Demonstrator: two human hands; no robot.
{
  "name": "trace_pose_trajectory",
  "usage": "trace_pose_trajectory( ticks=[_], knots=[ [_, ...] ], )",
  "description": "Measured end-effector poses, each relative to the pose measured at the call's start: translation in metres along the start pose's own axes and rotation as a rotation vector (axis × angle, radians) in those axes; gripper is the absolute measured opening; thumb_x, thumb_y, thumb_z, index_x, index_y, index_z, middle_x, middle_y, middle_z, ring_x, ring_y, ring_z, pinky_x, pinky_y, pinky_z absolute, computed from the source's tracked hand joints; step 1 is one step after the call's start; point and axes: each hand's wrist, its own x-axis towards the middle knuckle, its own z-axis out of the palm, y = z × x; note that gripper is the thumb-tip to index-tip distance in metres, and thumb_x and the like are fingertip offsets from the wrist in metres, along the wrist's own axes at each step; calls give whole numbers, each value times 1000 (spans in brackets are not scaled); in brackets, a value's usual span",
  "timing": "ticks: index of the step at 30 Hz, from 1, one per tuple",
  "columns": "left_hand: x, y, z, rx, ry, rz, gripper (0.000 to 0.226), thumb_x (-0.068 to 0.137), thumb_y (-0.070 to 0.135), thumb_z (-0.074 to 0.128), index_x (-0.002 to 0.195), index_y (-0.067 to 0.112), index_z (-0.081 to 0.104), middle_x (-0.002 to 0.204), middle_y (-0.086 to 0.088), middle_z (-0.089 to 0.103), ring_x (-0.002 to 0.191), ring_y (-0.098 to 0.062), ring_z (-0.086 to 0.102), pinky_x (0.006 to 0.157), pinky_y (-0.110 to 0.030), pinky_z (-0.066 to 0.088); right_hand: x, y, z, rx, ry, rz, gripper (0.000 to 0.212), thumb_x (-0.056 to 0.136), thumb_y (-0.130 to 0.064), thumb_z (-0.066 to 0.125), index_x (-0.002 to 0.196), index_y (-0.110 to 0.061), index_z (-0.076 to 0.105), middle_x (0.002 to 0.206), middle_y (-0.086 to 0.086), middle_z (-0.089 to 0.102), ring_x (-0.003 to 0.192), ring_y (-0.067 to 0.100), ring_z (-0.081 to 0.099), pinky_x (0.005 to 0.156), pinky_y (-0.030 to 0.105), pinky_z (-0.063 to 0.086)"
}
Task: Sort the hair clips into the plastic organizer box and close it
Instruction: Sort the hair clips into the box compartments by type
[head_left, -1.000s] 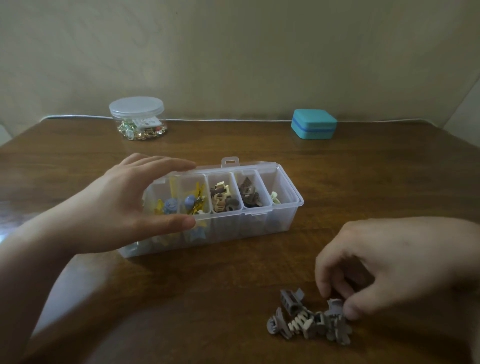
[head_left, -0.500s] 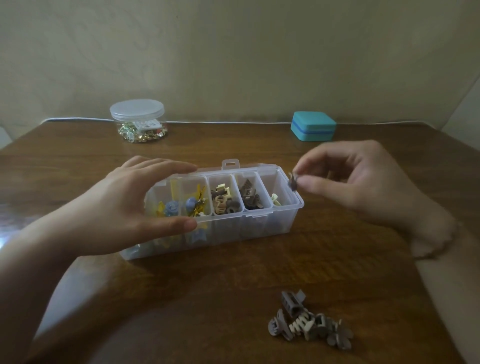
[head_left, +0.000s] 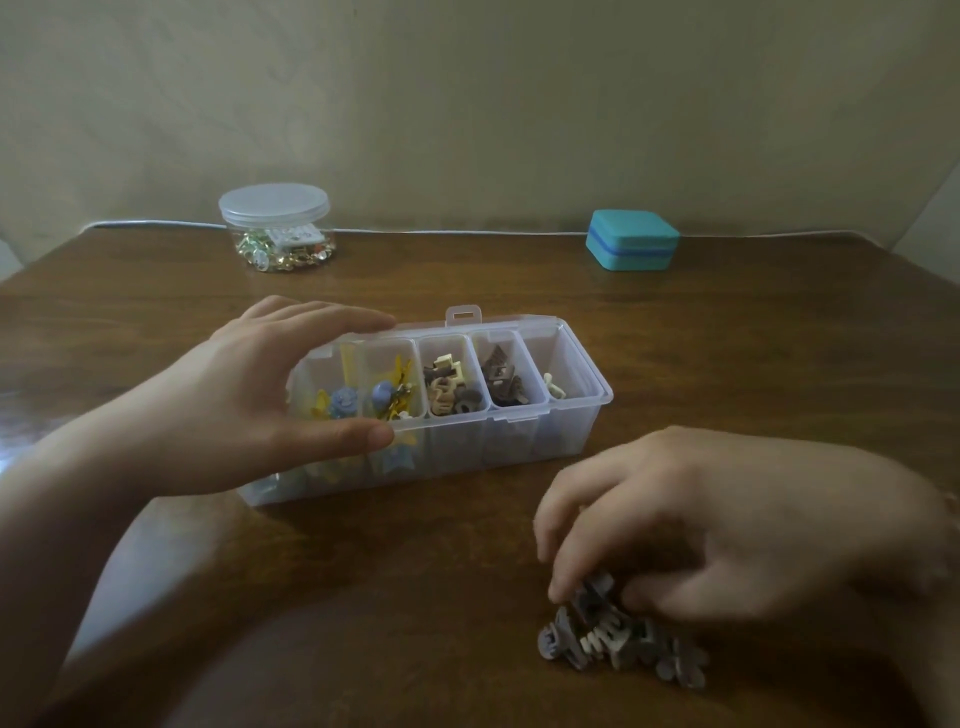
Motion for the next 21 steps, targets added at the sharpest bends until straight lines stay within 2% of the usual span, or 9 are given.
trace_pose_trajectory(
  ticks=[6, 8, 10, 12, 13, 15, 17, 19, 21],
  knots=[
    [-1, 0, 0, 5, 9, 6, 87, 55, 93, 49, 133, 54, 43, 120, 47, 40, 122, 9, 34, 94, -30, 35, 0, 10, -2, 48, -2, 96, 29, 87, -26, 70, 113, -38, 64, 113, -21, 60, 109, 2, 57, 88, 26, 51],
    [-1, 0, 0, 0, 9, 3, 87, 55, 92, 50, 133, 54, 43, 121, 45, 40, 123, 9, 33, 95, -30, 35, -2, 11, -9, 126, 177, 96, 28, 85, -27, 72, 111, -36, 65, 107, -19, 63, 101, 4, 61, 81, 22, 51],
    [0, 1, 0, 1, 8, 2, 86, 56, 91, 51, 133, 54, 43, 123, 45, 40, 124, 8, 33, 96, -31, 35, 1, 14, -16, 185, 475, 67, 28, 82, -25, 74, 108, -31, 67, 100, -15, 67, 89, 9, 63, 70, 22, 52],
    [0, 1, 0, 2, 6, 3, 85, 56, 91, 51, 133, 55, 42, 122, 45, 39, 124, 8, 33, 97, -31, 35, 12, 22, -19, 182, 737, 113, 27, 79, -25, 74, 105, -30, 68, 97, -11, 70, 83, 13, 64, 62, 26, 52],
    [0, 1, 0, 2, 5, 3, 85, 56, 91, 51, 133, 55, 42, 122, 45, 39, 124, 8, 33, 97, -32, 35, 19, 28, -19, 161, 822, 163, 27, 78, -25, 75, 104, -31, 68, 96, -11, 70, 84, 12, 65, 61, 21, 50],
    [0, 1, 0, 4, 8, 5, 85, 57, 90, 51, 133, 53, 43, 124, 44, 40, 125, 7, 33, 98, -32, 35, 27, 40, -17, 84, 867, 285, 30, 80, -27, 75, 108, -33, 66, 98, -15, 70, 89, 6, 64, 62, 10, 44],
    [0, 1, 0, 7, 9, 9, 86, 57, 90, 51, 134, 51, 44, 125, 43, 41, 125, 6, 34, 99, -33, 35, 27, 46, -13, -22, 900, 348, 32, 80, -28, 74, 110, -34, 65, 101, -18, 67, 92, 5, 62, 62, 5, 39],
    [0, 1, 0, 9, 7, 8, 87, 57, 91, 51, 134, 51, 44, 125, 42, 42, 126, 4, 35, 99, -34, 36, 19, 38, -12, -83, 954, 274, 27, 80, -26, 76, 104, -32, 66, 96, -18, 66, 87, 7, 61, 64, 5, 37],
    [0, 0, 0, 9, 6, 5, 87, 57, 91, 51, 134, 52, 44, 125, 42, 42, 126, 3, 36, 100, -35, 36, 11, 21, -11, -82, 842, 92, 21, 80, -25, 76, 98, -30, 66, 90, -16, 65, 81, 9, 60, 67, 9, 40]
  ],
)
